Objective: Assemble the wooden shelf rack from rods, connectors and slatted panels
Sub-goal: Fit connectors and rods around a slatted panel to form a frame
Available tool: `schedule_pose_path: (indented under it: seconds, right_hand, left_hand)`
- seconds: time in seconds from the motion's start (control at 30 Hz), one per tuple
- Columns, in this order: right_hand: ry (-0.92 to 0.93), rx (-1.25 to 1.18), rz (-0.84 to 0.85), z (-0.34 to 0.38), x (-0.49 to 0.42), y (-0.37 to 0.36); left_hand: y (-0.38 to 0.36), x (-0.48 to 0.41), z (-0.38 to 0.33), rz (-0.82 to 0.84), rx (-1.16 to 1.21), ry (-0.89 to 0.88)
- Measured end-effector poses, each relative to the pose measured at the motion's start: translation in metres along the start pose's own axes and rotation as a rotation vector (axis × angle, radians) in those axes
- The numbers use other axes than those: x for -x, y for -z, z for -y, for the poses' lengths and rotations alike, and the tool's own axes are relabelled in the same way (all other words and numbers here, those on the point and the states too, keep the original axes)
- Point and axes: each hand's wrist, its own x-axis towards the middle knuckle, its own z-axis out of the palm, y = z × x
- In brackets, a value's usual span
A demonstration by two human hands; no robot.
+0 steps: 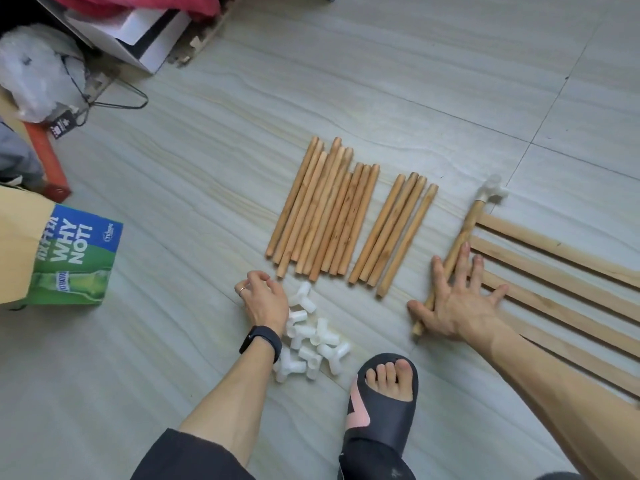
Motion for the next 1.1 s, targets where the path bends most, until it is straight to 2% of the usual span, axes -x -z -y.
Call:
schedule_pose_path:
  seconds: [0.1,0.13,0.2,0.27,0.37,0.43,0.5,0.6,0.67,0.73,0.8,0.83,0.9,0.97,1.03,1.1]
  right_hand:
    - [0.013,0.073,0.045,-0.001,0.005,0.02]
    - [0.025,0.098,0.028,-0.003,0.009,0.031]
    - [0.081,0.048,-0.077,-0.01,0.019,0.054]
    - [0.147,-0.22,-0.171,-0.024,0.03,0.074]
    - [0.168,-0.987,-0.043,-0.053,0.051,0.086]
    - [0.117,-1.241,-0.068,-0.077,0.059,0.075]
    - [0.009,-1.355,-0.196,-0.101,0.063,0.054]
    - [-0.072,-1.653,-0.258,-0.124,0.063,0.017]
    - [-0.163,-1.716,-0.405,-0.13,0.058,-0.004]
    - [-0.29,-1.585,-0.594,-0.132,0.056,-0.025]
    - [-0.315,-1.342,-0.714,-0.136,0.062,-0.043]
    - [-0.287,-1.22,-0.743,-0.14,0.066,-0.051]
    - [-0.201,-0.985,-0.744,-0.151,0.077,-0.065]
    - [-0.197,-0.85,-0.701,-0.16,0.088,-0.072]
    - [-0.246,-0.792,-0.669,-0.161,0.097,-0.078]
    - [-0.253,-0.656,-0.562,-0.154,0.103,-0.088]
  left_hand:
    - [0.001,0.005,-0.042,-0.038,0.185,-0.12]
    - [-0.003,0.011,-0.063,0.008,0.258,-0.152]
    - [-0.017,0.028,-0.109,0.231,0.353,-0.167]
    - [-0.038,0.053,-0.15,0.566,0.372,-0.161]
    - [-0.073,0.105,-0.194,1.07,0.464,-0.077]
    - [-0.094,0.133,-0.208,1.207,0.442,-0.083]
    - [-0.113,0.154,-0.213,1.253,0.354,-0.12]
    - [-0.134,0.173,-0.211,1.33,0.269,-0.126]
    - [-0.144,0.178,-0.208,1.315,0.251,-0.12]
    - [-0.155,0.179,-0.201,1.176,0.208,-0.219]
    - [-0.166,0.175,-0.186,0.982,0.014,-0.561]
    - [-0.17,0.175,-0.176,0.938,-0.094,-0.74]
    - [-0.172,0.175,-0.158,0.9,-0.28,-1.024]
    - [-0.172,0.175,-0.14,0.796,-0.44,-1.231]
    - [-0.167,0.171,-0.122,0.719,-0.591,-1.316]
    - [-0.162,0.163,-0.105,0.679,-0.731,-1.348]
